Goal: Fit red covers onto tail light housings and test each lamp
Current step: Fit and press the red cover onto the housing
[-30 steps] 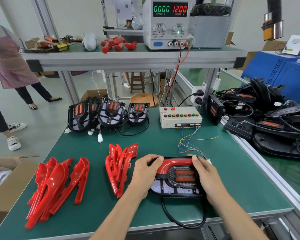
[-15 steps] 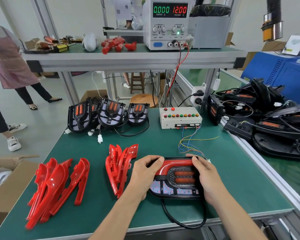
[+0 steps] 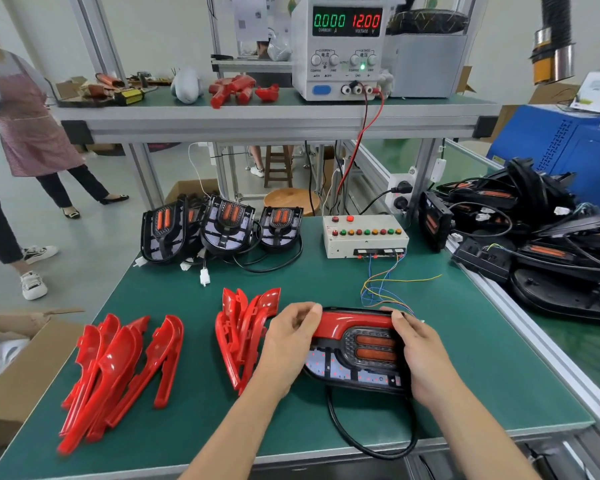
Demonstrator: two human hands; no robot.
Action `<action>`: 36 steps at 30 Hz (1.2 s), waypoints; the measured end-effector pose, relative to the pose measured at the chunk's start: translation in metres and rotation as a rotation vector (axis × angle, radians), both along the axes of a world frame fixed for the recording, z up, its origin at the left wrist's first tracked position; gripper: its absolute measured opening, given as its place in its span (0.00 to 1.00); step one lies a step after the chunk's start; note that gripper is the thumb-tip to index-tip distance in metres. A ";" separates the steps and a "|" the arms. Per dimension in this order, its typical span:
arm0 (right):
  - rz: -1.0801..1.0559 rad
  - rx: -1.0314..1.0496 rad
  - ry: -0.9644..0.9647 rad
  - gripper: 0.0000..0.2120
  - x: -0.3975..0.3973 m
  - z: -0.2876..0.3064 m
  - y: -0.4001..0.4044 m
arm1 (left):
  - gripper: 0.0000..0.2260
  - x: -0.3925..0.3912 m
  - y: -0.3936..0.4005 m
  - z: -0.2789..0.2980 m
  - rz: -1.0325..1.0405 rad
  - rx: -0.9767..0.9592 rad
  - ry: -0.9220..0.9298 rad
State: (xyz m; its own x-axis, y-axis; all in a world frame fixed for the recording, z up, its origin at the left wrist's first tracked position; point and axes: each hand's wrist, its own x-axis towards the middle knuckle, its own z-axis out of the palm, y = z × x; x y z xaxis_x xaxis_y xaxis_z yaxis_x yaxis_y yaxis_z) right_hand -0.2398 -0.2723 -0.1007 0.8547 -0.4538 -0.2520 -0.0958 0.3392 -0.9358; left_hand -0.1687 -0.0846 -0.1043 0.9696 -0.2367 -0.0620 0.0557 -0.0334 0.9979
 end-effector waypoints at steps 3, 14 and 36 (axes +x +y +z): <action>-0.058 0.082 -0.006 0.15 -0.001 0.001 0.000 | 0.08 0.000 0.002 -0.001 0.004 0.093 -0.103; -0.141 0.060 -0.128 0.08 -0.012 -0.012 0.029 | 0.07 0.008 -0.012 0.020 0.137 -0.406 0.297; 0.478 -0.897 -0.019 0.13 0.046 0.056 0.014 | 0.05 0.020 -0.017 0.042 -0.114 -0.349 0.211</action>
State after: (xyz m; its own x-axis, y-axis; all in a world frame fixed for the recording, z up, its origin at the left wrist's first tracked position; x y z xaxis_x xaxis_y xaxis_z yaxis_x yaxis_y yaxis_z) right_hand -0.1943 -0.2586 -0.0451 0.9965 -0.0788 0.0287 -0.0203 -0.5586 -0.8292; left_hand -0.1486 -0.1014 -0.0624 0.9106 -0.3837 -0.1535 0.2753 0.2864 0.9177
